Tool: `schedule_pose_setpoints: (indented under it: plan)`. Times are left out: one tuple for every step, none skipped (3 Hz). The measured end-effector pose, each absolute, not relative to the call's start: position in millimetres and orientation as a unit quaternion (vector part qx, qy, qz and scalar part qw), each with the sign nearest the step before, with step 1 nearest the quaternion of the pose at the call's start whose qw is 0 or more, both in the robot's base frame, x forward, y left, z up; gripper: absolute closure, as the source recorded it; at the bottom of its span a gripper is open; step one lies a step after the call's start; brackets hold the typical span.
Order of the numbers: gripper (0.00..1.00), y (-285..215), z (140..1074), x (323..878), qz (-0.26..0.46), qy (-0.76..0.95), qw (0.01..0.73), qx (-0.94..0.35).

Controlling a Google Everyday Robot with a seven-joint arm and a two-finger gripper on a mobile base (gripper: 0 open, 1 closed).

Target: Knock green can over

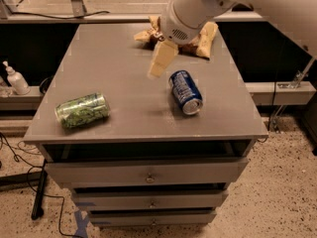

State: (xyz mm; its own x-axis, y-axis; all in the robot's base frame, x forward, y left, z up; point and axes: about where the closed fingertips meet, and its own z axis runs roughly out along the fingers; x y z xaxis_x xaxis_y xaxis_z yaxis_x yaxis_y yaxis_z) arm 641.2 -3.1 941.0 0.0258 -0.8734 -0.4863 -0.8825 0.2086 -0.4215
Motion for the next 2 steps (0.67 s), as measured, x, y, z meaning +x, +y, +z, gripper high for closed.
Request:
schedule_pose_setpoints:
  plan:
    - [0.00, -23.4, 971.2, 660.9, 0.019, 0.683, 0.400, -0.611]
    - [0.00, -44.3, 1013.8, 664.5, 0.028, 0.662, 0.440, -0.606]
